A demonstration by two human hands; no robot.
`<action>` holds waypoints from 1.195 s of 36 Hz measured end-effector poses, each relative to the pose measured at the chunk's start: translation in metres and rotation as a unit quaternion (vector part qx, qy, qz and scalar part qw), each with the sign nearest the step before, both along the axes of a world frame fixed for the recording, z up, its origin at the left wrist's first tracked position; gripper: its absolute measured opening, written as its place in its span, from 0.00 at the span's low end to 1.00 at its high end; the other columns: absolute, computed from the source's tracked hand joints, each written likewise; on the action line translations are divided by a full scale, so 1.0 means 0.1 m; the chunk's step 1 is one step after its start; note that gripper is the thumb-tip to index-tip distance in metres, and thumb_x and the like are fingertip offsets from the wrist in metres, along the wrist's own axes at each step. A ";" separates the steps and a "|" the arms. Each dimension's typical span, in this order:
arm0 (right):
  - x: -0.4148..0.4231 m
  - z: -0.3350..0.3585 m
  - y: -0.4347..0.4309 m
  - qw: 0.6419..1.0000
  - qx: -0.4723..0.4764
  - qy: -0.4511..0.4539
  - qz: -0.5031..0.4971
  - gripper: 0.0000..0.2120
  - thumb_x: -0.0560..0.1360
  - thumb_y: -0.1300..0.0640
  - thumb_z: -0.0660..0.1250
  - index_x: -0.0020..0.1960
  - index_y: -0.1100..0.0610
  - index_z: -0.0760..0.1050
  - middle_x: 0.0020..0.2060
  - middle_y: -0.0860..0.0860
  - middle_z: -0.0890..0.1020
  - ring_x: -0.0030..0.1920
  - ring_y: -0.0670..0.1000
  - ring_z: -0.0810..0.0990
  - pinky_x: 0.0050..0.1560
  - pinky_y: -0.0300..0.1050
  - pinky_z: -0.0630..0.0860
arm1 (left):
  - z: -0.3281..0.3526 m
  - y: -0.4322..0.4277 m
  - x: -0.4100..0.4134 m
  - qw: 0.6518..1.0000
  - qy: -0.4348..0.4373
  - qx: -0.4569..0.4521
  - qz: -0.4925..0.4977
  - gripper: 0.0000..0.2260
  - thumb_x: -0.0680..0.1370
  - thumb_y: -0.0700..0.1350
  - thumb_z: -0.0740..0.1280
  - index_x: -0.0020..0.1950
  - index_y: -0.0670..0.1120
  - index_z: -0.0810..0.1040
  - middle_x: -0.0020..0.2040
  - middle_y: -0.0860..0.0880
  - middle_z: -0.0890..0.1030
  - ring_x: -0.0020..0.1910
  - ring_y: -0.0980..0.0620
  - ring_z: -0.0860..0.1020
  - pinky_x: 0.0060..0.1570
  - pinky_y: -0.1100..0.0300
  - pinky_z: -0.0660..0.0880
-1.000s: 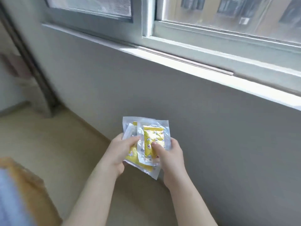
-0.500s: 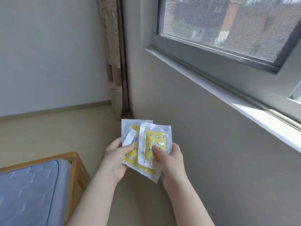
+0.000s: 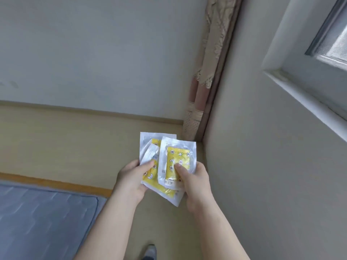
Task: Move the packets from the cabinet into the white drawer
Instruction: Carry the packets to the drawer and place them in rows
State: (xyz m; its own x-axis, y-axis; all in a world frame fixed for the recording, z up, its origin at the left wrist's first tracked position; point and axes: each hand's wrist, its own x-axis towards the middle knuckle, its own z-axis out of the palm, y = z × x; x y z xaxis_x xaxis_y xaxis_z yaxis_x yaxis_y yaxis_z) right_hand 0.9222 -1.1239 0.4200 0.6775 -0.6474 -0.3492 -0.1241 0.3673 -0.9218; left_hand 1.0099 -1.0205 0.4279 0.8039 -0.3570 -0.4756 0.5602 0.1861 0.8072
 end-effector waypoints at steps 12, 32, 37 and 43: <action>2.41 0.23 -1.13 0.999 0.020 -0.033 0.026 0.10 0.75 0.62 0.69 0.55 0.58 0.72 0.48 0.56 0.83 0.45 0.56 0.84 0.45 0.53 0.82 | 0.24 -1.09 2.35 0.998 -0.044 0.026 0.032 0.04 0.74 0.35 0.68 0.47 0.42 0.80 0.42 0.43 0.83 0.38 0.46 0.81 0.40 0.55 0.78; 6.16 0.09 -1.99 0.956 0.023 -0.005 0.291 0.07 0.75 0.62 0.68 0.52 0.57 0.74 0.46 0.53 0.84 0.46 0.55 0.84 0.48 0.53 0.81 | 0.07 -1.69 5.42 0.955 0.012 0.008 0.298 0.04 0.75 0.35 0.67 0.49 0.42 0.77 0.43 0.43 0.82 0.36 0.47 0.80 0.31 0.59 0.79; 6.98 -0.05 -1.56 0.940 0.043 0.019 0.338 0.06 0.75 0.63 0.67 0.51 0.56 0.74 0.48 0.55 0.83 0.49 0.59 0.82 0.50 0.57 0.79 | -0.08 -1.23 6.08 0.925 0.029 -0.011 0.379 0.03 0.76 0.34 0.66 0.46 0.41 0.76 0.41 0.43 0.80 0.36 0.47 0.79 0.30 0.58 0.78; 8.17 -0.06 -0.86 0.929 0.067 0.006 0.365 0.16 0.75 0.66 0.66 0.60 0.53 0.73 0.49 0.55 0.83 0.49 0.57 0.83 0.50 0.60 0.80 | -0.08 -0.49 7.11 0.906 0.021 -0.043 0.421 0.05 0.77 0.33 0.63 0.49 0.41 0.76 0.45 0.41 0.81 0.41 0.44 0.79 0.40 0.51 0.76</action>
State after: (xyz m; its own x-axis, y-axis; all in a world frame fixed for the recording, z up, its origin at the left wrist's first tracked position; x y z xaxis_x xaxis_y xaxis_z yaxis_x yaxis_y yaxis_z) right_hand 1.7390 -1.2100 0.4145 0.9146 0.0327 -0.4031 -0.3945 0.2919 -0.8713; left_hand 1.7212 -1.0697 0.4196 0.7905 0.3375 -0.5111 0.2203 0.6220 0.7514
